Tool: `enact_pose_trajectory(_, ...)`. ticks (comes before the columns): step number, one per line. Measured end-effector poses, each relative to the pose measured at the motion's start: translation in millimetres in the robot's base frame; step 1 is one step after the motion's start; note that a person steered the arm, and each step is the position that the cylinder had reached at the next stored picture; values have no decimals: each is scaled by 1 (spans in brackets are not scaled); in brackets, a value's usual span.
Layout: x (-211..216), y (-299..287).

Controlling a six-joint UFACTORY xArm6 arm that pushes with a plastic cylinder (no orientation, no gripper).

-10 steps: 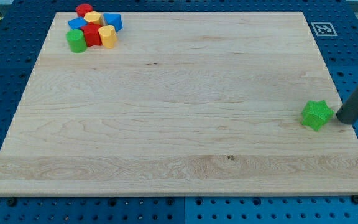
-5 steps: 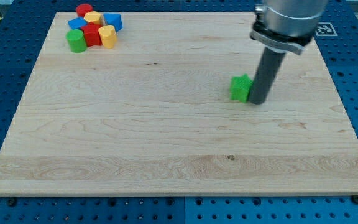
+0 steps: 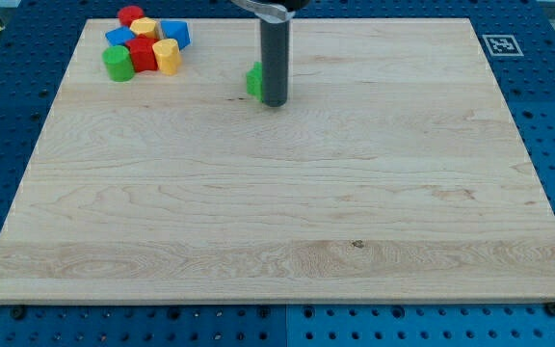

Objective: Place the green star in a group of blocks

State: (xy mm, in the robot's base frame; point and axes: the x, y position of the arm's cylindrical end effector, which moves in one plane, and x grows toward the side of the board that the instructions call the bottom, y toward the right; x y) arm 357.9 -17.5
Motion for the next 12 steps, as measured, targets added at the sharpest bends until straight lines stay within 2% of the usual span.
enact_pose_trajectory(2,-33,-50)
enact_pose_trajectory(3,-31,-62)
enact_pose_trajectory(4,-10,-9)
enact_pose_trajectory(5,-21,65)
enact_pose_trajectory(6,-29,98)
enact_pose_trajectory(11,-41,136)
enact_pose_trajectory(12,-45,90)
